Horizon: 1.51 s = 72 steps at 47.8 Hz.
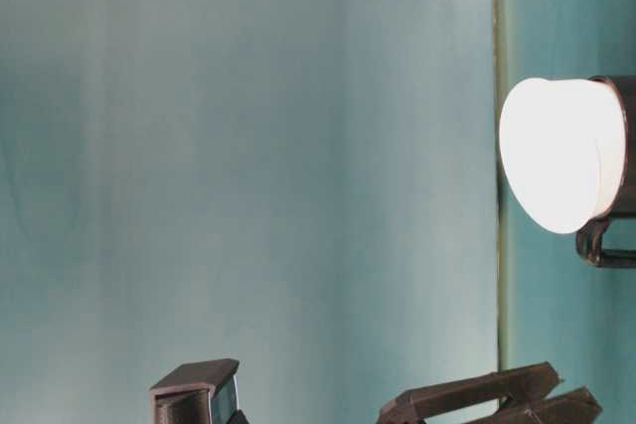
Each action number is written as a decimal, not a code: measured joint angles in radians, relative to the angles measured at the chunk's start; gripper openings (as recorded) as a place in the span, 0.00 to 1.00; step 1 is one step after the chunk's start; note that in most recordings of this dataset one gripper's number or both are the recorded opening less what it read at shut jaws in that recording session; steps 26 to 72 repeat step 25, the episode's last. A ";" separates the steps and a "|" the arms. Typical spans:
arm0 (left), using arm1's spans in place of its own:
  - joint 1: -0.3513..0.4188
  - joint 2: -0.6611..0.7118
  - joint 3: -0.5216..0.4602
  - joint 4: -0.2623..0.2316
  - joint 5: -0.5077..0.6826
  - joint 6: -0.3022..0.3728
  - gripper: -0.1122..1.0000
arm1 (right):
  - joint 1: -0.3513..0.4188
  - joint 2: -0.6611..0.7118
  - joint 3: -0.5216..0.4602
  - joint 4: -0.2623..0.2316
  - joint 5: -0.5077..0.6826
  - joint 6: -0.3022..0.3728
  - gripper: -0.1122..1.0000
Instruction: Put a paper cup into the cup holder on your left arm.
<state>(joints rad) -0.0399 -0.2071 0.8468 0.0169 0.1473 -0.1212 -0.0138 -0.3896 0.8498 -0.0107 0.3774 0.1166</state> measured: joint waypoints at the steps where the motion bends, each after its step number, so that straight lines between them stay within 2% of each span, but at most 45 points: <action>1: -0.002 -0.002 0.000 0.002 0.000 0.000 0.81 | 0.000 -0.002 0.000 0.002 -0.002 0.000 0.92; 24: -0.006 0.000 0.000 0.000 0.000 0.000 0.81 | 0.000 0.000 0.000 0.000 -0.040 0.000 0.92; 72: -0.008 -0.002 0.002 0.002 0.000 0.000 0.81 | 0.000 -0.002 0.000 0.002 -0.040 0.000 0.92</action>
